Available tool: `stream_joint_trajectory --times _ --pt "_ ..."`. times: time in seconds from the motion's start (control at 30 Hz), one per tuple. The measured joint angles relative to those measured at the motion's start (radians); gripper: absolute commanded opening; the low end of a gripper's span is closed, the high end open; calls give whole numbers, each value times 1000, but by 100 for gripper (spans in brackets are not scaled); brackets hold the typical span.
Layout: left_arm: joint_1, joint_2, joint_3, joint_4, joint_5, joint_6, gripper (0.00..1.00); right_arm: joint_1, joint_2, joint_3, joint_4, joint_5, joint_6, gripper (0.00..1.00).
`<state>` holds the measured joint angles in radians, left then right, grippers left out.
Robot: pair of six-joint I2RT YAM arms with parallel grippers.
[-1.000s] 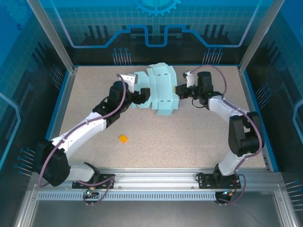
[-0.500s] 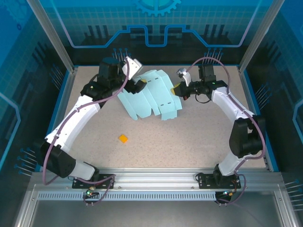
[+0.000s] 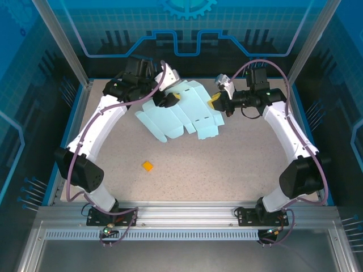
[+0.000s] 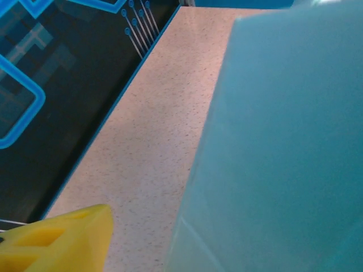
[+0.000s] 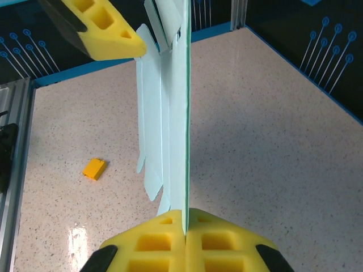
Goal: Fold the paper box
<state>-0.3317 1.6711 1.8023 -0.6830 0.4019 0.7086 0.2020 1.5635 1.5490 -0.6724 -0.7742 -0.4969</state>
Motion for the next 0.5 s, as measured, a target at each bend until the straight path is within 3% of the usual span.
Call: stream_joint_trajectory --times 0.23,0.5 --pt "40 3 39 -53 163 4 35 0 48 64 -63 -25 -74 0" --pt "55 36 82 -75 275 -21 16 -5 79 99 -97 -39 -99 0"
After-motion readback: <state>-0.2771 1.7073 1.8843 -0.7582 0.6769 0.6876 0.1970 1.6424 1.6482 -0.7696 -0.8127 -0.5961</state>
